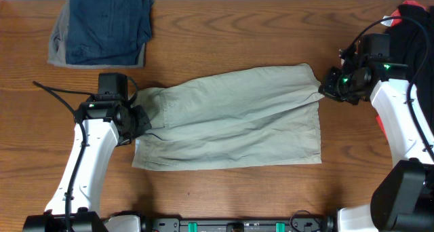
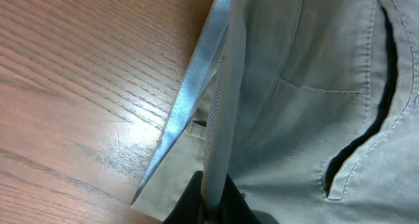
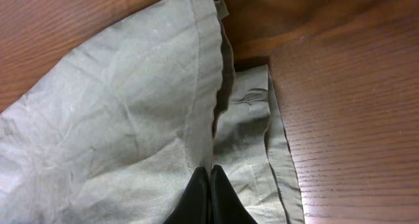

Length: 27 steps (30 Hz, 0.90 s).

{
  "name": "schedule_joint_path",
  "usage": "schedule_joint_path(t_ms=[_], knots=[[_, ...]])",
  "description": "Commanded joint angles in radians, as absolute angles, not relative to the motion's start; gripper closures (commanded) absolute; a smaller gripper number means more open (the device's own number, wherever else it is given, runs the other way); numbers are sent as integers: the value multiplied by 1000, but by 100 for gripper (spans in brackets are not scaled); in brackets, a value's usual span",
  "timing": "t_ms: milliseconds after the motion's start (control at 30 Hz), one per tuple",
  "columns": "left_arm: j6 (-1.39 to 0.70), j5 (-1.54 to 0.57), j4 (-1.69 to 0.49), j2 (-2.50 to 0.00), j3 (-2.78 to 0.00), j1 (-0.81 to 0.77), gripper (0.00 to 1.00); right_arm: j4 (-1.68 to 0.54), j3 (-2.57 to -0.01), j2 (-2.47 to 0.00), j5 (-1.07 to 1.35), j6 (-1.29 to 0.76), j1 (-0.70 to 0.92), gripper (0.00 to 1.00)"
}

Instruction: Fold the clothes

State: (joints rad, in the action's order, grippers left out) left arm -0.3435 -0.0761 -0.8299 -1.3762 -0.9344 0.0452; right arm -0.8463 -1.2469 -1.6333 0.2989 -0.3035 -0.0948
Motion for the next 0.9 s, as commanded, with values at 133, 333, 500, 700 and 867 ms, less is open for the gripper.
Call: schedule_joint_path(t_ms=[133, 333, 500, 700, 867], knots=[[-352, -79, -864, -1292, -963, 50, 94, -865, -1243, -1560, 280, -315, -107, 99], [-353, -124, -937, -1215, -964, 50, 94, -968, -1243, -1441, 259, -318, -106, 99], [-353, -123, -991, -1206, -964, 50, 94, -1078, -1243, -1383, 228, -322, -101, 99], [-402, -109, -1061, -1214, -963, 50, 94, -1208, -1230, -1380, 132, -331, -93, 99], [-402, -100, -1093, -1245, -963, 50, 94, -1224, -1160, -1376, 85, -371, -76, 99]])
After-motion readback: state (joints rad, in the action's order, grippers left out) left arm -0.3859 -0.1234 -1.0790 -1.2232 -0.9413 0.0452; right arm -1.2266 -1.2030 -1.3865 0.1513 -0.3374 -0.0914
